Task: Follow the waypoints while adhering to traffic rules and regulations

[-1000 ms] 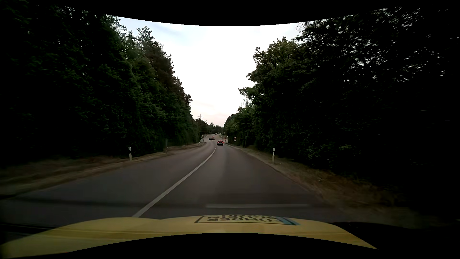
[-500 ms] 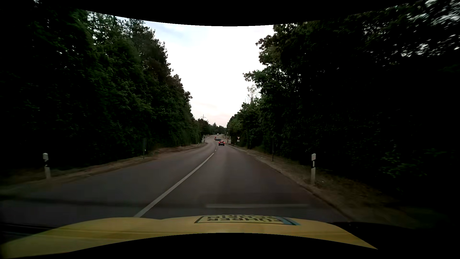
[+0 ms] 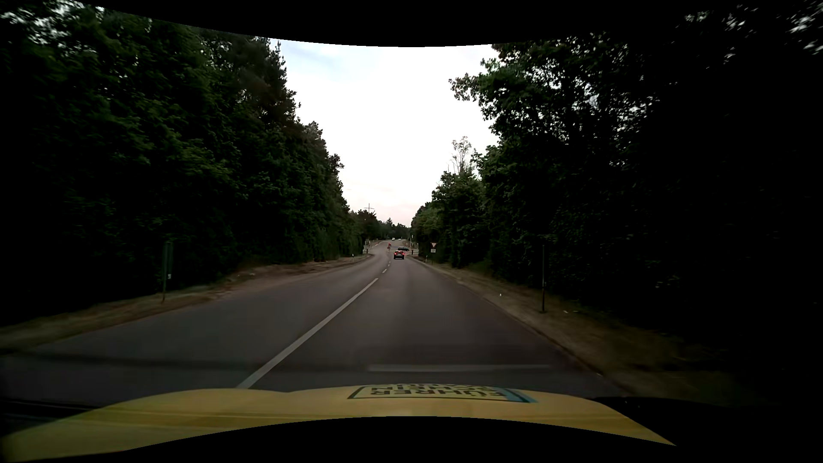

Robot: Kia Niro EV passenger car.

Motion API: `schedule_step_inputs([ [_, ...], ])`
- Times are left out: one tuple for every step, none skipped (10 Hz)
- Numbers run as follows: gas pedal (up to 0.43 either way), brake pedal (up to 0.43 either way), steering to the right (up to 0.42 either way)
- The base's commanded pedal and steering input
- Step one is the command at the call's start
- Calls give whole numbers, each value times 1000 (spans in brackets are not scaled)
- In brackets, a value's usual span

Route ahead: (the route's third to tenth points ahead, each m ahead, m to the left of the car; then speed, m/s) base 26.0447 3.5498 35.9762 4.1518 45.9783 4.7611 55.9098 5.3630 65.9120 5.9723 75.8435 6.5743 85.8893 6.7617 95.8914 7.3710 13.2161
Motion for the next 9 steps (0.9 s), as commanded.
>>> schedule_step_inputs([
  [8,0,-10],
  [0,0,-9],
  [0,0,-8],
  [0,0,-8],
  [0,0,-8],
  [0,0,-7],
  [0,0,-7],
  [0,0,-7],
  [0,0,-7],
])
